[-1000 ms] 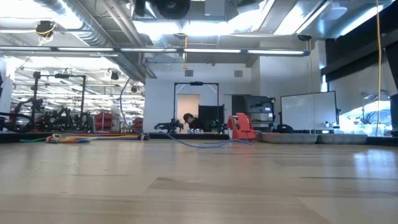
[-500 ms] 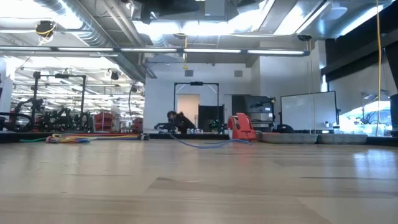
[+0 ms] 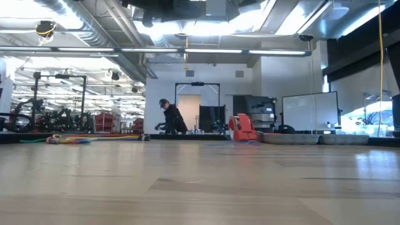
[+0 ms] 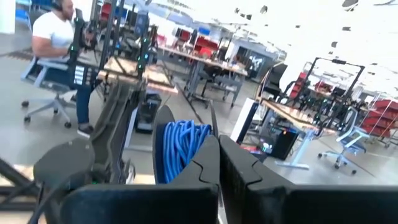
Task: Coil cords
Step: Coil the blue wire on the black spool
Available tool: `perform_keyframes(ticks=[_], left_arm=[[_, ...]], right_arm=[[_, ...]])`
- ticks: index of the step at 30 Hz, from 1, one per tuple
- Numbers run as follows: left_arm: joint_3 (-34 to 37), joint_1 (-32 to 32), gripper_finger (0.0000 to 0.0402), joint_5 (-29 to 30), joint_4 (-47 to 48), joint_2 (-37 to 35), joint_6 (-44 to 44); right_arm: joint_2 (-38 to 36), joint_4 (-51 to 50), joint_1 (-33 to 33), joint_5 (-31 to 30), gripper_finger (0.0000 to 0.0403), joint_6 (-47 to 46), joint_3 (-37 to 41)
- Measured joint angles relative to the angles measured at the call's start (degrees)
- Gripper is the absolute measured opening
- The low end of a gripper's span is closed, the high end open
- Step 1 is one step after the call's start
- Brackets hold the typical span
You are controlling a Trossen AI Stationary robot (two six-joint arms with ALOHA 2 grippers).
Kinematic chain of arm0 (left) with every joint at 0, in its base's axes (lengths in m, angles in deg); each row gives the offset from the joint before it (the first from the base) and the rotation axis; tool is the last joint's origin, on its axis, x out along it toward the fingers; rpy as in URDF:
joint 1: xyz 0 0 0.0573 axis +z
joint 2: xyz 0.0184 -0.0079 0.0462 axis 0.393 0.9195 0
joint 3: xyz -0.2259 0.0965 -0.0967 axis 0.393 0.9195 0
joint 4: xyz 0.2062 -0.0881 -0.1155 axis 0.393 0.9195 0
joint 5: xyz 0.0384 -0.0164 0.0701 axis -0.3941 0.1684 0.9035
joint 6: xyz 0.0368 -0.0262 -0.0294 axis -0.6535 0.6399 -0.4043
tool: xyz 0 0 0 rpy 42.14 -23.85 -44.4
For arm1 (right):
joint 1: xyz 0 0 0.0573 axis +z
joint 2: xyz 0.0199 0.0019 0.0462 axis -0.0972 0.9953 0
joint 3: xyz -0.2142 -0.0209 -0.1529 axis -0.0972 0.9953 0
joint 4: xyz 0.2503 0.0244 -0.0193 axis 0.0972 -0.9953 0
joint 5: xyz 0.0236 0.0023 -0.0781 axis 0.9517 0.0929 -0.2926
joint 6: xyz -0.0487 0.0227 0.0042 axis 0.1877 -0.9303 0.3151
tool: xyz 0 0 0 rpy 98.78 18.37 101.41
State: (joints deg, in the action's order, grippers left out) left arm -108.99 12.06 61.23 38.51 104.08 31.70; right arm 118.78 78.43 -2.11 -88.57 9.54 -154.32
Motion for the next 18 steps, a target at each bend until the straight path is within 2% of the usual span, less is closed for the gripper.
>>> perform_keyframes(ticks=[4,9,18], left_arm=[[0.0,0.0,0.0000,0.1,0.2,0.0,-0.3],[0.3,0.0,0.0000,3.8,4.5,-3.2,-2.4],[0.4,-0.6,0.0000,6.3,24.1,-23.2,-0.5]], right_arm=[[0.0,-2.5,0.0,0.0,0.0000,0.0,-1.7],[0.0,-8.9,1.2,-0.2,0.0000,-0.3,-1.9],[0.7,-23.5,3.1,-0.6,0.0000,-1.3,-2.2]])
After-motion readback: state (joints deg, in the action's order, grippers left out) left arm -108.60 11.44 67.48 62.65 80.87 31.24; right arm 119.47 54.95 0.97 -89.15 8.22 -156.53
